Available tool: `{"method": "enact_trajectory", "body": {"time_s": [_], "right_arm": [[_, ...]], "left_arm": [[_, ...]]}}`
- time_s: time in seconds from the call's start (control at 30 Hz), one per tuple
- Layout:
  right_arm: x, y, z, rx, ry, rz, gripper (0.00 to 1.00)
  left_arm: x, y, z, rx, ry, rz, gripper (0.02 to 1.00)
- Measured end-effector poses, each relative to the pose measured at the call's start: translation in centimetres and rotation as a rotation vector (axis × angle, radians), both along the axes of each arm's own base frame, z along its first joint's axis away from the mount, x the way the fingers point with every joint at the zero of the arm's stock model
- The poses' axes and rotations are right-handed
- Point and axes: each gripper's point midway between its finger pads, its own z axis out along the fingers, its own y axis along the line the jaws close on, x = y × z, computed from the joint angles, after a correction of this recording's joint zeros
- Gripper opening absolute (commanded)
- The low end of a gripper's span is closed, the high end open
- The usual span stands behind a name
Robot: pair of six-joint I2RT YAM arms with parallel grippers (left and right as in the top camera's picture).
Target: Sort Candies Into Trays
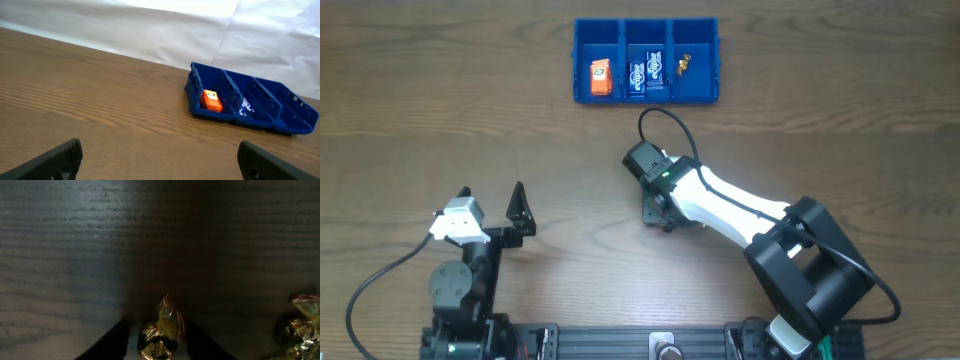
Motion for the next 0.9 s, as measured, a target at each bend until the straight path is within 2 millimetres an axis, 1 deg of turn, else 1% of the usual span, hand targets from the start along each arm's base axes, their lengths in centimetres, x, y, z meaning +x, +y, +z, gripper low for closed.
{"method": "enact_trajectory", "body": {"time_s": [0.07,0.13,0.23,0.37,0.4,0.43,0.5,0.53,0.57,0.63,0.67,0.7,0.73,0.77,0.8,0.83,0.87,0.9], "right_arm": [[0.0,0.0,0.0,0.001,0.001,-0.004,0.222],[0.0,0.0,0.0,0.002,0.001,-0.008,0.172],[0.0,0.0,0.0,0.002,0.0,-0.014,0.148],[0.2,0.1,0.1,0.003,-0.007,-0.015,0.145],[0.2,-0.2,0.2,-0.008,-0.011,-0.017,0.145],[0.5,-0.7,0.9,-0.022,-0.014,-0.016,0.145],[2.6,-1.3,3.8,-0.027,-0.05,-0.027,0.15],[6.8,-1.3,7.5,0.008,-0.153,-0.05,0.152],[9.8,-1.4,10.3,0.038,-0.228,-0.064,0.152],[14.6,-2.3,15.1,0.078,-0.374,-0.092,0.154],[19.3,-4.0,19.5,0.098,-0.522,-0.126,0.156],[20.9,-4.9,20.7,0.094,-0.57,-0.133,0.161],[23.0,-5.6,21.5,0.09,-0.619,-0.138,0.174],[25.1,-6.1,21.3,0.082,-0.658,-0.142,0.18],[26.3,-6.4,20.1,0.067,-0.658,-0.139,0.198],[27.2,-6.4,17.6,0.046,-0.632,-0.13,0.22],[27.6,-6.2,16.0,0.035,-0.611,-0.12,0.259],[28.1,-5.9,13.5,0.023,-0.582,-0.106,0.305]], "left_arm": [[0.0,0.0,0.0,0.0,0.0,0.0,0.998],[0.0,0.0,0.0,0.0,0.0,0.0,0.998],[0.0,0.0,0.0,0.0,0.0,0.0,0.998],[0.0,0.0,0.0,0.0,0.0,0.0,0.998],[0.0,0.0,0.0,0.0,0.0,0.0,0.996],[0.0,0.0,0.0,0.0,0.0,0.0,0.998],[0.0,0.0,0.0,0.0,0.0,0.0,0.998],[0.0,0.0,0.0,0.0,0.0,0.0,0.998],[0.0,0.0,0.0,0.0,0.002,0.0,0.998],[0.0,0.0,0.0,0.0,0.0,0.0,0.996],[0.0,0.0,0.0,0.0,0.0,0.0,0.998],[0.0,0.0,0.0,0.0,0.001,0.0,0.998],[0.0,0.0,0.0,0.0,0.0,0.0,0.996],[0.0,0.0,0.0,0.0,0.0,0.0,0.998],[0.0,0.0,0.0,0.0,0.0,0.0,0.998],[0.0,0.0,0.0,0.0,0.0,0.0,0.998],[0.0,0.0,0.0,0.0,0.001,0.0,0.998],[0.0,0.0,0.0,0.0,0.0,0.0,0.998]]}}
